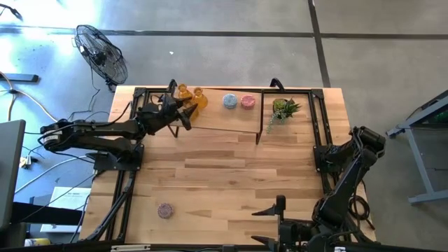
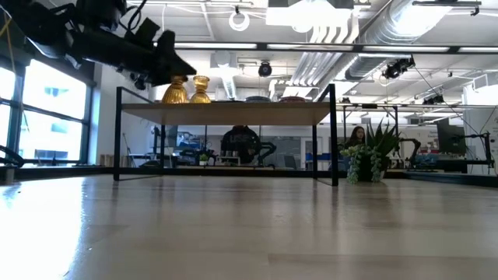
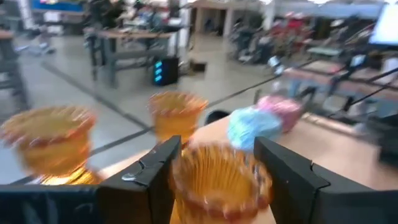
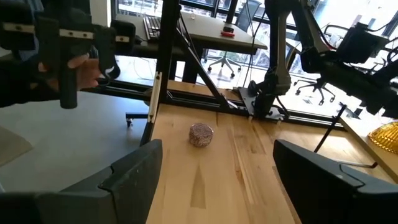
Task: Pick & Place candle stick holders
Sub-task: Put the yellow candle holder on the shelf, then put the red scented candle on the shelf
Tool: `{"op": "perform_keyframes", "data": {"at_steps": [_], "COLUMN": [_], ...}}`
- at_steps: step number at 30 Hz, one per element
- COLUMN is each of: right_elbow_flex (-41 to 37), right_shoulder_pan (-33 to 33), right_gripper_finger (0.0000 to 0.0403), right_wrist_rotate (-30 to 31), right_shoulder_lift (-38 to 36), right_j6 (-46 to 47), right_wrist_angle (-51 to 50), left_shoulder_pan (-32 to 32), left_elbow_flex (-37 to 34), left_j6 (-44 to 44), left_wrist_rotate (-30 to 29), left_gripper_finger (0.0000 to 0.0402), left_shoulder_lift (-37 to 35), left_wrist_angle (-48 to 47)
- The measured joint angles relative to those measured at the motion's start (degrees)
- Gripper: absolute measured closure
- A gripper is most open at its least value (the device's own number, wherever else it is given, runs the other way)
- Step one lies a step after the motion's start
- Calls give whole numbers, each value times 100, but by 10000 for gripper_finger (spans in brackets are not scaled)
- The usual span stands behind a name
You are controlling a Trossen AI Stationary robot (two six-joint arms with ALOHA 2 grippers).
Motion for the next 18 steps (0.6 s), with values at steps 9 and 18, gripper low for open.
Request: {"op": "perform_keyframes", "data": {"at_steps": [9,18], "right_elbow_flex": [0,0], "right_shoulder_pan": [0,2], "right_gripper_finger": [100,100], "right_wrist_rotate": [-24,-68], "right_shoulder_lift": [0,0], "right_j6": [121,356], "right_wrist_angle": [-61,-143], "left_shoulder_pan": [-2,-9], "left_elbow_flex": [4,4], "left_j6": [25,206], "left_wrist_rotate": [-112,147], "left_gripper_finger": [201,200], "left_shoulder_lift": [-257,-949], "left_wrist_angle": [232,228]}}
